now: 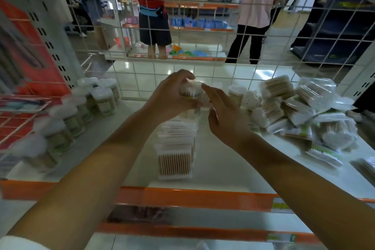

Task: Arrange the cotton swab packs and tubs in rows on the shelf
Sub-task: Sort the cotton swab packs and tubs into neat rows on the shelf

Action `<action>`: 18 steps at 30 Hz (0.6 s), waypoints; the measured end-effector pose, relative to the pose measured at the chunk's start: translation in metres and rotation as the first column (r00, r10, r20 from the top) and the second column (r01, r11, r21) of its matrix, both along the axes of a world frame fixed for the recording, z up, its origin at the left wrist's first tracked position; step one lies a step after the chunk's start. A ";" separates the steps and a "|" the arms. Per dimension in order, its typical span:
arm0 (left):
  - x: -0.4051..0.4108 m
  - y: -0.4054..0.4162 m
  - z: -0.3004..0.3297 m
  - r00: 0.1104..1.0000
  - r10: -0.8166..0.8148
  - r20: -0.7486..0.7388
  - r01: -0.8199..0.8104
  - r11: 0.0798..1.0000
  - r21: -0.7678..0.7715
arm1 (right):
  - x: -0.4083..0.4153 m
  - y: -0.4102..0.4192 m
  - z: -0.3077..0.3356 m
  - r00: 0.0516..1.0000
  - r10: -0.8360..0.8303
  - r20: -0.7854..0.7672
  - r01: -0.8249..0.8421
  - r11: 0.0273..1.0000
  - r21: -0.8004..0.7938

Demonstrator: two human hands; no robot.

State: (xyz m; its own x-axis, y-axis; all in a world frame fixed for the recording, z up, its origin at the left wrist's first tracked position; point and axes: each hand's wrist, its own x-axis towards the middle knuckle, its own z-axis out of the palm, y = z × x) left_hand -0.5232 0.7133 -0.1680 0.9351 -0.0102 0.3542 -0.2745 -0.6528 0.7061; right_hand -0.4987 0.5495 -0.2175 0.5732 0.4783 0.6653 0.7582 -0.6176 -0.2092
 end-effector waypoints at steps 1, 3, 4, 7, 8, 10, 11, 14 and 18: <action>-0.001 0.011 0.003 1.000 0.015 -0.018 -0.016 1.000 -0.003 | -0.001 0.008 0.003 0.999 -0.036 -0.036 0.034 0.999 -0.032; -0.002 0.034 0.006 0.998 0.054 -0.035 -0.053 0.998 0.033 | -0.004 0.024 0.005 0.987 -0.106 -0.117 0.094 0.990 -0.105; -0.003 0.047 0.007 0.996 0.076 -0.040 -0.073 0.995 0.070 | -0.006 0.031 0.006 0.982 -0.122 -0.143 0.102 0.985 -0.140; -0.005 0.084 0.006 0.987 0.141 -0.074 -0.123 0.970 0.212 | -0.013 0.053 0.007 0.980 -0.122 -0.158 0.086 0.972 -0.221; -0.005 0.097 0.004 0.982 0.167 -0.084 -0.139 0.951 0.276 | -0.015 0.061 0.007 0.980 -0.118 -0.162 0.075 0.965 -0.249; -0.006 0.123 -0.001 0.975 0.195 -0.108 -0.139 0.911 0.389 | -0.020 0.077 0.006 0.979 -0.109 -0.174 0.053 0.952 -0.300; -0.007 0.135 -0.004 0.973 0.195 -0.125 -0.125 0.895 0.428 | -0.023 0.085 0.005 0.978 -0.103 -0.181 0.041 0.947 -0.318; -0.016 0.164 -0.013 0.962 0.220 -0.162 -0.124 0.880 0.458 | -0.030 0.106 0.002 0.978 -0.068 -0.198 -0.002 0.944 -0.330; -0.025 0.183 -0.020 0.956 0.237 -0.174 -0.111 0.840 0.531 | -0.039 0.127 0.003 0.980 -0.065 -0.190 0.000 0.947 -0.322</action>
